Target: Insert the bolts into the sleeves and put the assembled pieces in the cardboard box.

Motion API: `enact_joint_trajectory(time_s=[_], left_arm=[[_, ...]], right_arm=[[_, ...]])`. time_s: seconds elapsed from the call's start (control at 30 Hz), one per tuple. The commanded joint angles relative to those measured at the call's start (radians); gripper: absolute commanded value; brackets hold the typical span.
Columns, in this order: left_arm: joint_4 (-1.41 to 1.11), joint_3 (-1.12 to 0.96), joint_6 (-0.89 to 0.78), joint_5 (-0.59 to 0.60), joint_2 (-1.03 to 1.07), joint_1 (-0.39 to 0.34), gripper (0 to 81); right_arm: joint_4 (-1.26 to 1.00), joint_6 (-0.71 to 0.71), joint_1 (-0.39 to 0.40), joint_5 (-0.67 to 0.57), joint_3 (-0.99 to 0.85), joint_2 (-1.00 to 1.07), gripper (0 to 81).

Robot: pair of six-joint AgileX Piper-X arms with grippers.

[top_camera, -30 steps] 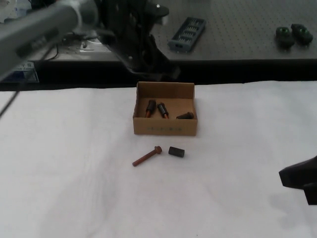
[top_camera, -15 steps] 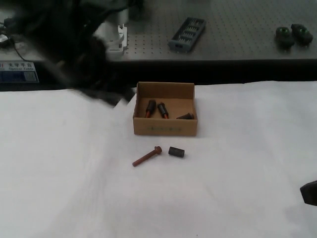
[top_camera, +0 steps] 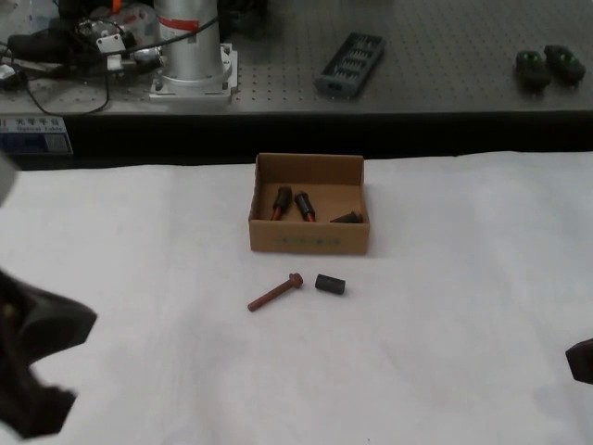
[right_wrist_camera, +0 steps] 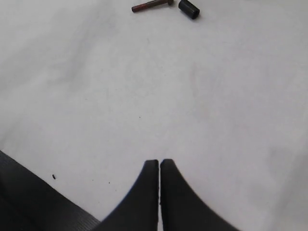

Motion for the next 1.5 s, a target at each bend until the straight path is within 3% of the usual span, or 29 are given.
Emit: enact_joint_trajectory(time_s=[0.0, 0.13, 0.37, 0.57, 0.6, 1.0, 1.23, 1.47], left_arm=[[-0.021, 0.002, -0.013, -0.005, -0.030, -0.003, 0.7], [-0.021, 0.002, -0.013, -0.005, -0.051, -0.003, 0.7], [-0.021, 0.002, -0.013, -0.005, -0.048, -0.003, 0.7], [-0.021, 0.002, -0.013, -0.005, -0.048, -0.003, 0.7], [-0.021, 0.002, -0.013, -0.005, -0.048, -0.003, 0.7], [-0.021, 0.002, -0.005, -0.005, -0.048, -0.003, 0.7], [-0.021, 0.002, -0.005, -0.005, -0.048, -0.003, 0.7], [-0.021, 0.002, -0.005, -0.005, -0.048, -0.003, 0.7]], right_arm=[[0.000, 0.005, -0.004, -0.005, -0.008, -0.007, 2.0], [-0.003, 0.015, -0.004, -0.005, -0.008, -0.007, 2.0], [-0.129, -0.131, -0.004, 0.066, -0.018, 0.124, 1.6], [-0.191, -0.142, 0.002, 0.085, -0.140, 0.464, 32.4], [-0.203, -0.149, 0.002, 0.085, -0.166, 0.527, 34.2], [-0.232, -0.391, 0.112, 0.151, -0.632, 1.107, 31.4], [-0.232, -0.503, 0.195, 0.206, -0.818, 1.307, 31.4], [-0.226, -0.612, 0.235, 0.280, -0.860, 1.388, 31.4]])
